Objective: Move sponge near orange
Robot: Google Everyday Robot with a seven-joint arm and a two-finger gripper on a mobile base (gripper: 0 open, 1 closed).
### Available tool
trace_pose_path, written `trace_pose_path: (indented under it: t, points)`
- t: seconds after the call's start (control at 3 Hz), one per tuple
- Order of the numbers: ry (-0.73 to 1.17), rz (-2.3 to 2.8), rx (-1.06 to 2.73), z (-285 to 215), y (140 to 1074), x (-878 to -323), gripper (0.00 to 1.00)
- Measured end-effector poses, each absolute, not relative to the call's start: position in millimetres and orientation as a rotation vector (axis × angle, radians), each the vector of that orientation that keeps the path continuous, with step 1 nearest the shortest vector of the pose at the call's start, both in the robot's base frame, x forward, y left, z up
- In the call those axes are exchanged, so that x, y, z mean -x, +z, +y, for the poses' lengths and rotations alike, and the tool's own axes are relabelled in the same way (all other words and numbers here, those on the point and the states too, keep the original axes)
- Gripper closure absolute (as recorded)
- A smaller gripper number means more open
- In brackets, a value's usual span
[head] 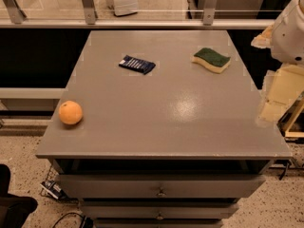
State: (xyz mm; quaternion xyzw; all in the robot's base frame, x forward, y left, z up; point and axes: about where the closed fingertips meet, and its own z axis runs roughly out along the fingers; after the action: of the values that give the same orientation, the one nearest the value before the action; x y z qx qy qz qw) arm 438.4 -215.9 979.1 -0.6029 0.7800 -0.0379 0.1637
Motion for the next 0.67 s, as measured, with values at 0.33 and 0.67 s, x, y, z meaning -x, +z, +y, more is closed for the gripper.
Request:
trace_pose_path:
  t: [0.33, 0.67]
  points:
    - [-0.108, 2.224, 1.719, -215.9, 979.1, -438.4, 0.0]
    - [-0.089, 2.182, 1.65, -219.8, 981.2, -449.4, 0.0]
